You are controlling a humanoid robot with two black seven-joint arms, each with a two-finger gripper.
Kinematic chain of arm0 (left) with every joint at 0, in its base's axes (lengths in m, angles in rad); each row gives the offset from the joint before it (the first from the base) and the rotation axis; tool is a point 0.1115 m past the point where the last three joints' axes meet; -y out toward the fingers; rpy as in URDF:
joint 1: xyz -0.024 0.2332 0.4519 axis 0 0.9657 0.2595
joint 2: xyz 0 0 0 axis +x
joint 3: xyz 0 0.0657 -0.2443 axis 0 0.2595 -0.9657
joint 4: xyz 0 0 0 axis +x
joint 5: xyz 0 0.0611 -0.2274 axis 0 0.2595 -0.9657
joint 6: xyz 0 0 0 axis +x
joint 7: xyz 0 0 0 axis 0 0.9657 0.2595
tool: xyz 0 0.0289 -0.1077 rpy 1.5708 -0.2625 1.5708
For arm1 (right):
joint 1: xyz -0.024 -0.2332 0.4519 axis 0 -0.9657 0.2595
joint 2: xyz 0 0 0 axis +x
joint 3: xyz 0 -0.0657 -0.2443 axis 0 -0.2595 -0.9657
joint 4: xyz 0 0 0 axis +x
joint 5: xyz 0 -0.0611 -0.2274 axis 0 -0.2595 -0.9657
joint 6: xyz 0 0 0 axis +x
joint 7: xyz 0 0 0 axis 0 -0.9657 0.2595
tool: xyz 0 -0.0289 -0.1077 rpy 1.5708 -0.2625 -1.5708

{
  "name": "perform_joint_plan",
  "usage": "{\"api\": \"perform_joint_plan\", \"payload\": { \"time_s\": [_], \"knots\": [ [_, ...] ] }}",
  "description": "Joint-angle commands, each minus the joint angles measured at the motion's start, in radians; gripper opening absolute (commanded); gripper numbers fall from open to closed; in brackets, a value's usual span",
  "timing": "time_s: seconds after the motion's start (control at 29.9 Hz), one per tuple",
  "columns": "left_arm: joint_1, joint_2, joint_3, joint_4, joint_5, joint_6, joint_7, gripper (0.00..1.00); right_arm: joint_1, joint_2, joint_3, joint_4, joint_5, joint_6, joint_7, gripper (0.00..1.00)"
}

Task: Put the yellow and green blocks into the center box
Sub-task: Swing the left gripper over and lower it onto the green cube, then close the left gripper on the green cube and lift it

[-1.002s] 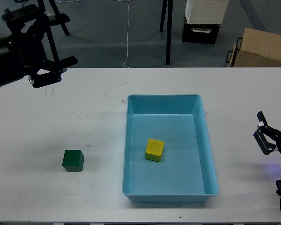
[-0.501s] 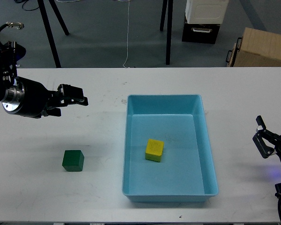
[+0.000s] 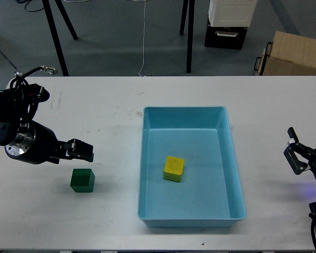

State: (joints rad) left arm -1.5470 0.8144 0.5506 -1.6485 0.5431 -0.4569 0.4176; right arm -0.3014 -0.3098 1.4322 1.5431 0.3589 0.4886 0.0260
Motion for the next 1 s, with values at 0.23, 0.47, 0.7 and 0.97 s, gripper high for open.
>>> {"api": "perform_joint_plan", "payload": {
  "time_s": [0.23,0.47,0.7,0.97],
  "knots": [
    [0.048,-0.098,0.002,0.079,0.006,0.009,0.004,1.00,-0.012,-0.005,0.014,0.005,0.000,0.000,0.000,1.00],
    [0.094,-0.098,0.002,0.105,0.023,0.018,0.004,1.00,-0.012,-0.003,0.014,0.002,0.000,0.000,0.000,1.00],
    [0.156,-0.090,-0.009,0.125,0.070,0.021,0.003,1.00,-0.012,-0.003,0.014,0.002,0.000,0.000,0.000,1.00],
    [0.180,-0.090,-0.023,0.131,0.072,0.023,0.003,1.00,-0.015,-0.003,0.016,0.002,0.000,0.000,0.000,1.00]
  ]
}}
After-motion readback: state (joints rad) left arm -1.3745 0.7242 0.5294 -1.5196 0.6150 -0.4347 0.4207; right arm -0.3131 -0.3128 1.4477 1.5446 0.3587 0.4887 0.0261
